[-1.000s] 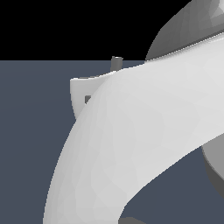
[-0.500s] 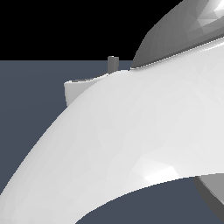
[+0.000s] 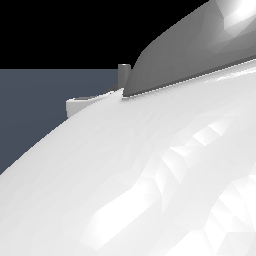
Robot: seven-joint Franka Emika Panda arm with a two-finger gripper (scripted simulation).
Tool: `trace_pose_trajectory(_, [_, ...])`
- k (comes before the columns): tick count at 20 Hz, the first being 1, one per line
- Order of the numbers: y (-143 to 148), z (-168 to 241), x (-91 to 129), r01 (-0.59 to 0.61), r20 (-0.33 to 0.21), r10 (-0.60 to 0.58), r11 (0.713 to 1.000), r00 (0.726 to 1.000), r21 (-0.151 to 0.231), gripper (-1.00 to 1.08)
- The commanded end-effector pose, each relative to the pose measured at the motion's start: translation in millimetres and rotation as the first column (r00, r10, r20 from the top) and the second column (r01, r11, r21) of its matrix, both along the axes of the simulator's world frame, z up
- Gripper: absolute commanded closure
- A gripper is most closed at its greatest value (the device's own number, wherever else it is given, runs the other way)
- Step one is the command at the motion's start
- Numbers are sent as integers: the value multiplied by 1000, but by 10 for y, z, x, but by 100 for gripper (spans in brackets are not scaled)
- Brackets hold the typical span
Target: Turn on the faucet by rotating a designated handle.
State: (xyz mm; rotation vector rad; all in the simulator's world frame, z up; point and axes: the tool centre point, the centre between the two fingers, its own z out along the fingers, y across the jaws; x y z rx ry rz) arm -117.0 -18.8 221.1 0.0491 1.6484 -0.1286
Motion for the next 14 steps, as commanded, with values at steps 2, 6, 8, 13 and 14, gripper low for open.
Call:
trace_pose_trajectory(2, [655,313,31,-116,46,114,992,992,47,108])
trace_pose_trajectory(6, [806,362,31,-128,60,125,990,990,51,108])
trace_pose_trajectory(8, [880,387,30,-134,66,131,990,989,53,108])
trace_pose_trajectory(13, [1061,449,25,-149,82,145,987,986,57,108])
trace_pose_trajectory(14, [1061,449,25,-149,82,145,987,986,57,108])
